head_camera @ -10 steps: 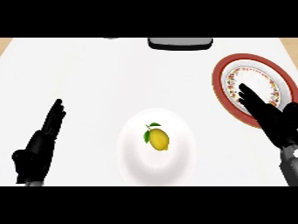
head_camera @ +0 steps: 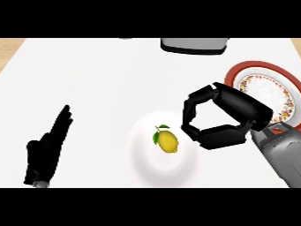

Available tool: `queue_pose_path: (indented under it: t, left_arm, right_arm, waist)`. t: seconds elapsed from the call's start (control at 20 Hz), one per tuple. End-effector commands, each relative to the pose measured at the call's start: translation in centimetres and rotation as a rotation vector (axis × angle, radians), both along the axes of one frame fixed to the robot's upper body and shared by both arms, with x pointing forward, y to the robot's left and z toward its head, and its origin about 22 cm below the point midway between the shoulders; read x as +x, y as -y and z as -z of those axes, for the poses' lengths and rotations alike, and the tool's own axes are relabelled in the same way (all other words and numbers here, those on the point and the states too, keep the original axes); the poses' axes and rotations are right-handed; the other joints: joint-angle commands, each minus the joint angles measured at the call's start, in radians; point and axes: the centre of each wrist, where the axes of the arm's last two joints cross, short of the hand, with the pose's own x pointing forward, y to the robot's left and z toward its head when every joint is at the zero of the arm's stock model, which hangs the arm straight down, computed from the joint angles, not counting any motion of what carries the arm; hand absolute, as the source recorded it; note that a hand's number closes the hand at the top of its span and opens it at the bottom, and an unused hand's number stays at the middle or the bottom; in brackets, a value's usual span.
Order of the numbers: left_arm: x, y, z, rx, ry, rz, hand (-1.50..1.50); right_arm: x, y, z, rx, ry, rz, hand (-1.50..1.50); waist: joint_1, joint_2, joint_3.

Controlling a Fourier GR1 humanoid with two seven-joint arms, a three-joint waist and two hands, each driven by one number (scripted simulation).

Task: Pick the lemon from the plate and place it in the plate

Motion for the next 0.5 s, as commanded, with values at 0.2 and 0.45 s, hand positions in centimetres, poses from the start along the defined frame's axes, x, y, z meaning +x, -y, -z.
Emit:
queue_pose_path:
  t: [0.2,0.45]
  left_arm:
    - [1.8,0.7,0.0,-0.034,-0.030,-0.022,0.00]
    - [3.3,1.8,0.7,-0.048,-0.062,-0.041,0.00]
  right_arm:
    - [-0.9,-2.7,10.0,0.332,-0.176,-0.109,-1.50]
    - [2.1,-2.0,10.4,0.177,-0.121,-0.457,-1.50]
  waist:
    - [-0.023,0.067,0.014]
    - [-0.046,0.045,0.009]
